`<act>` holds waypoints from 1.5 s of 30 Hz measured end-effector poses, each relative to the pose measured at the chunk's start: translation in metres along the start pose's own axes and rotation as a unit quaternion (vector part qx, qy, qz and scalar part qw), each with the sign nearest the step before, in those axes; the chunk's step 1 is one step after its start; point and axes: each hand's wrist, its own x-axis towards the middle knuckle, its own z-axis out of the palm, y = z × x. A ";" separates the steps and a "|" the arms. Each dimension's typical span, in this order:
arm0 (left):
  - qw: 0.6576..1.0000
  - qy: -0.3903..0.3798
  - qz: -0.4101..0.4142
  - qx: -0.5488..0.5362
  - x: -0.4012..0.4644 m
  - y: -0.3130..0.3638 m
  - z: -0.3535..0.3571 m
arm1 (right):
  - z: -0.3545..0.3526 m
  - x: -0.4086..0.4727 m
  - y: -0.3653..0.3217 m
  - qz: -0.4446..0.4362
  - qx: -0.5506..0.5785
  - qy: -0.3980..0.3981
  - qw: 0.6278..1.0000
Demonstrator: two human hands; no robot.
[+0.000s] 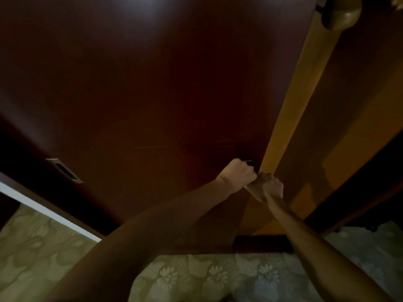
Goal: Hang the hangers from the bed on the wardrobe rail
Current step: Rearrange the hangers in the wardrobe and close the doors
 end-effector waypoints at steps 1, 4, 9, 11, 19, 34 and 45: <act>0.999 0.009 -0.005 -0.031 -0.006 -0.004 0.009 | -0.007 0.000 -0.010 -0.009 -0.027 0.005 1.000; 0.987 0.020 -0.070 -0.141 -0.052 -0.022 0.031 | -0.005 -0.001 -0.021 -0.001 -0.018 0.051 0.999; 0.942 0.048 -0.202 -0.264 -0.154 -0.068 0.109 | 0.045 -0.010 -0.072 -0.055 -0.040 0.034 0.997; 0.927 0.037 -0.243 -0.283 -0.201 -0.097 0.140 | 0.072 -0.023 -0.125 -0.117 -0.025 0.030 0.992; 0.849 0.032 -0.433 -0.302 -0.365 -0.203 0.209 | 0.158 -0.105 -0.382 -0.272 0.024 0.033 0.961; 0.580 0.021 -0.589 -0.562 -0.402 -0.273 0.288 | 0.198 -0.114 -0.499 -0.171 -0.002 0.122 0.978; 0.590 0.037 -0.594 -0.545 -0.396 -0.276 0.288 | 0.200 -0.110 -0.489 -0.148 -0.009 0.134 0.980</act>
